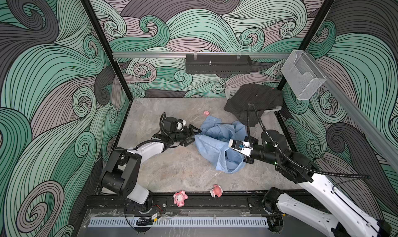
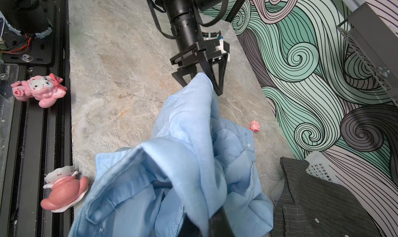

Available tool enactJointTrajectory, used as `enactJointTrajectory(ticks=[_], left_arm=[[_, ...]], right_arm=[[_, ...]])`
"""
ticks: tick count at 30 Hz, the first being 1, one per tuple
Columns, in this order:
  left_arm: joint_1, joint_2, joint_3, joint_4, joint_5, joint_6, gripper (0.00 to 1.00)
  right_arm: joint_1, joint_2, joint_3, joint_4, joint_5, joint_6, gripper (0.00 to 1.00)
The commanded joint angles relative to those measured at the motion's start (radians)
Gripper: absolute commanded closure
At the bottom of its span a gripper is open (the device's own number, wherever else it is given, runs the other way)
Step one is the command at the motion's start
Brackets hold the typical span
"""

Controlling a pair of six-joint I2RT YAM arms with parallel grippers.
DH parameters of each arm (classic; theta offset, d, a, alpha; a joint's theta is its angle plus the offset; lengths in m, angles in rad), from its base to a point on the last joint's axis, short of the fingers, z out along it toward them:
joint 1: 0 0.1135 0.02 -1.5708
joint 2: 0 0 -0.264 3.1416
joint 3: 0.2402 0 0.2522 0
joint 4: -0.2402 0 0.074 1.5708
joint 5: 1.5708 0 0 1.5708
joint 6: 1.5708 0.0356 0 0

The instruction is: Fold and stack the long sleeve shirts

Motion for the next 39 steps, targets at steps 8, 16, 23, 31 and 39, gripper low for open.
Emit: enactJointTrajectory(ticks=[8, 16, 23, 31, 39], left_arm=[[0.102, -0.039, 0.209, -0.196, 0.083, 0.119, 1.0], [0.386, -0.206, 0.656, -0.712, -0.227, 0.5, 1.0], [0.489, -0.165, 1.2, -0.937, -0.389, 0.573, 1.0], [0.492, -0.245, 1.03, -1.006, -0.386, 0.581, 1.0], [0.201, -0.398, 0.443, -0.97, -0.424, 0.536, 1.0]], right_arm=[[-0.071, 0.021, 0.025, 0.015, 0.04, -0.04, 1.0], [-0.127, 0.307, 0.16, 0.277, -0.055, -0.015, 1.0], [-0.118, 0.659, 0.62, 0.412, -0.237, 0.027, 1.0], [-0.12, 0.693, 0.603, 0.339, -0.219, -0.044, 1.0], [-0.159, 0.579, 0.202, 0.242, -0.042, -0.152, 1.0]])
